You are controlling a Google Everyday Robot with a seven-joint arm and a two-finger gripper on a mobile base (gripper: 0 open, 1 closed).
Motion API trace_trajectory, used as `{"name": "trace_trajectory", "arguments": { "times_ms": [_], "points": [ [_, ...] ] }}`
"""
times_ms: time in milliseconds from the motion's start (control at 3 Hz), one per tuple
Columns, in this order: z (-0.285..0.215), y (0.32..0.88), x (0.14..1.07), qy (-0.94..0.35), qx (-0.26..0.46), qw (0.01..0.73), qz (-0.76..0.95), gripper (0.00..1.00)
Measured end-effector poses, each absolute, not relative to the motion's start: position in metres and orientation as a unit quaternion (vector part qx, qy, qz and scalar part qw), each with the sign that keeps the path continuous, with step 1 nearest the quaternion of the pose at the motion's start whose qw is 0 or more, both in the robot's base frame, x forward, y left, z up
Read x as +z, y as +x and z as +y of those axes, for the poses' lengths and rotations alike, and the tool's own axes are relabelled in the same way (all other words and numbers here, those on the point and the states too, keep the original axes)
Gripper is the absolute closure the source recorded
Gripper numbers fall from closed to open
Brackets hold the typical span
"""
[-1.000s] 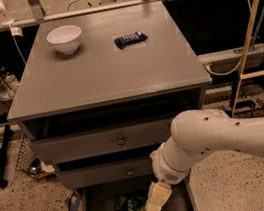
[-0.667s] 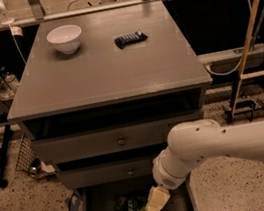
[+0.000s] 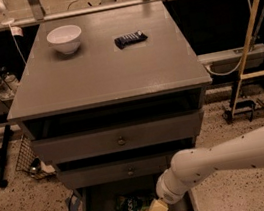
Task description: Pick green rice chip bag from bottom drawer and place on counter
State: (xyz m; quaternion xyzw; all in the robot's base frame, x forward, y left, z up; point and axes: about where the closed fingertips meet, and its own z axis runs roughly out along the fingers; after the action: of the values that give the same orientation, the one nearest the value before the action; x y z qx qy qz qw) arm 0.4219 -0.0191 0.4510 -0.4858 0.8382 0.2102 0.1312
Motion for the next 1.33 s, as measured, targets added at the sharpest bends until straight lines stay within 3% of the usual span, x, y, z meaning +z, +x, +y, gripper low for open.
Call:
{"name": "trace_trajectory", "arguments": {
  "times_ms": [667, 1333],
  "points": [
    [-0.002, 0.439, 0.382, -0.463, 0.249, 0.159, 0.836, 0.0],
    [0.009, 0.446, 0.363, -0.463, 0.243, 0.165, 0.836, 0.0]
  ]
}}
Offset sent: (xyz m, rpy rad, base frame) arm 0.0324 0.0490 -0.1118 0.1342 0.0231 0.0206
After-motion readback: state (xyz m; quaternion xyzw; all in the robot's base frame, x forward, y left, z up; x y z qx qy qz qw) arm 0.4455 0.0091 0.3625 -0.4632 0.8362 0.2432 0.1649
